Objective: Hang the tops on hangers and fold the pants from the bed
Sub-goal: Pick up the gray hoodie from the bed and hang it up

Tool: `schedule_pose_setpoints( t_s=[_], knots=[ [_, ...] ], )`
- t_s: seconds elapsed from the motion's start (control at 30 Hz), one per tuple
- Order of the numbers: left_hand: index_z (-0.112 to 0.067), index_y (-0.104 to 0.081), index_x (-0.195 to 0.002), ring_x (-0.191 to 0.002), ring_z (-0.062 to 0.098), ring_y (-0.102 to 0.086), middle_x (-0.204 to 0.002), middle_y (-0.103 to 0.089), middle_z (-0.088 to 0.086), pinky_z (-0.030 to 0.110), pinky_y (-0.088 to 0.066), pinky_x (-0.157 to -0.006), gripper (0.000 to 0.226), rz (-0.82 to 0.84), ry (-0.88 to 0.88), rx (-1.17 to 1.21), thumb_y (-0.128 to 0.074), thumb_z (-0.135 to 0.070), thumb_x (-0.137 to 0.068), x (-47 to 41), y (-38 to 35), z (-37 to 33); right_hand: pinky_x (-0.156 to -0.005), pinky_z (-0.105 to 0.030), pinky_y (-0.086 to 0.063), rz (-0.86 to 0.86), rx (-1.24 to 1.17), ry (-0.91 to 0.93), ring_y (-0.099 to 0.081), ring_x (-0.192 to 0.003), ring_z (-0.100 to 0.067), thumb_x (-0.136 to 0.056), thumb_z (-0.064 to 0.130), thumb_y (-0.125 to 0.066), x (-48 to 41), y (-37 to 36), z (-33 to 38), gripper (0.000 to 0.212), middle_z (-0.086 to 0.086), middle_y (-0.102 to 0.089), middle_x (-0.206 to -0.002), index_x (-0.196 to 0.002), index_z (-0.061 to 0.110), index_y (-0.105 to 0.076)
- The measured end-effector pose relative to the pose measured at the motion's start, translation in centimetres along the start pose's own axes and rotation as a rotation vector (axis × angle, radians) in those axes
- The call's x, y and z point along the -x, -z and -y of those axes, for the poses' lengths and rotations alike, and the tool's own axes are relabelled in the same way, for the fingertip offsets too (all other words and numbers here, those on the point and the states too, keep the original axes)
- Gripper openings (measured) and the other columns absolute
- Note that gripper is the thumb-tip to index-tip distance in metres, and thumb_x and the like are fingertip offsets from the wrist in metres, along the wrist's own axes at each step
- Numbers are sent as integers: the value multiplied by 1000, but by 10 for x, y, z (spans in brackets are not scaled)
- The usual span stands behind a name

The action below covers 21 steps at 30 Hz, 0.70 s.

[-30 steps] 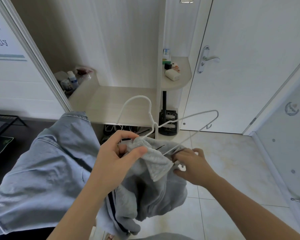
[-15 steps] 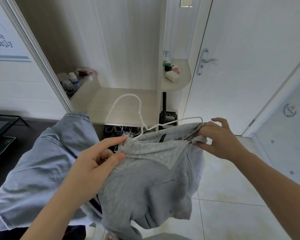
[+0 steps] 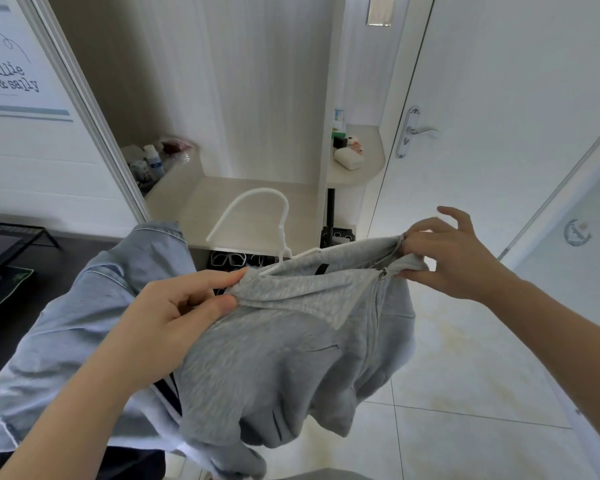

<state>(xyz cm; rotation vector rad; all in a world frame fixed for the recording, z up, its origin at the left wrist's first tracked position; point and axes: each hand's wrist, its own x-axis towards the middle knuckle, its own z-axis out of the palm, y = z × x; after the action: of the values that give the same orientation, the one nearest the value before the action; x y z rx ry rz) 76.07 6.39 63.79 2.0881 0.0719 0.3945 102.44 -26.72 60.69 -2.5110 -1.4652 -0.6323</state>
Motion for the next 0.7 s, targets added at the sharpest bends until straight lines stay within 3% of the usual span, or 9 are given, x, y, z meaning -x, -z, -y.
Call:
schedule_pose_setpoints(
  t_s=[0.1, 0.2, 0.23, 0.3, 0.4, 0.5, 0.6, 0.7],
  knots=[
    [-57, -71, -109, -63, 38, -53, -65, -62, 13, 30, -46, -60, 28, 53, -18, 41, -74, -40, -87, 3, 3, 6, -111, -51, -20, 10, -29, -42, -58, -121, -20, -79, 57, -67, -1, 0, 1, 34, 19, -64, -85, -82, 22, -68],
    [-55, -72, -109, -76, 51, -60, -75, -68, 20, 58, -52, -70, 28, 109, 2, 58, -70, -51, -81, 1, 5, 8, -102, -41, -26, 62, -184, -116, -60, -107, -18, -78, 44, -79, -4, 2, -3, 25, 13, -65, -93, -85, 24, -66],
    [-56, -72, -108, -79, 52, -61, -77, -69, 21, 59, -52, -73, 27, 126, 20, 54, -69, -55, -81, -1, 6, 7, -99, -39, -27, 69, -210, -123, -59, -102, -17, -77, 37, -83, -6, 2, -5, 24, 13, -64, -92, -85, 23, -66],
    [-59, -70, -106, -77, 46, -62, -75, -70, 17, 44, -50, -72, 22, 156, 61, 17, -68, -58, -84, -7, 7, 6, -94, -37, -28, 83, -233, -127, -57, -96, -14, -75, 31, -86, -10, 3, -5, 24, 16, -62, -90, -87, 20, -68],
    [-63, -68, -106, -57, 25, -55, -69, -69, 11, 20, -42, -61, 30, 204, 99, -43, -58, -58, -78, -15, 7, 4, -88, -37, -36, 153, -253, -161, -57, -84, -18, -82, 22, -82, -13, 4, -3, 16, 12, -63, -84, -88, 15, -68],
    [-61, -68, -103, -66, 10, -66, -78, -76, -2, 19, -48, -68, 22, 286, 162, -148, -61, -43, -93, -20, 4, 12, -74, -42, -44, 164, -258, -187, -56, -70, -26, -85, 4, -75, -19, 11, 3, 8, 1, -65, -76, -87, 8, -68],
    [-56, -70, -104, -61, 14, -58, -77, -74, -4, 26, -47, -65, 27, 424, 207, -251, -59, -32, -99, -19, -8, 22, -69, -36, -42, 125, -271, -146, -57, -70, -28, -82, -6, -70, -28, 21, 19, 19, 0, -68, -83, -92, 10, -70],
    [-63, -67, -106, -54, 1, -55, -64, -69, -12, 15, -42, -56, 34, 288, 162, -103, -59, -30, -99, -14, -12, 25, -71, -36, -47, 99, -347, -112, -61, -77, -26, -82, -5, -70, -33, 34, 39, 25, 3, -71, -92, -93, 17, -68]
  ],
)
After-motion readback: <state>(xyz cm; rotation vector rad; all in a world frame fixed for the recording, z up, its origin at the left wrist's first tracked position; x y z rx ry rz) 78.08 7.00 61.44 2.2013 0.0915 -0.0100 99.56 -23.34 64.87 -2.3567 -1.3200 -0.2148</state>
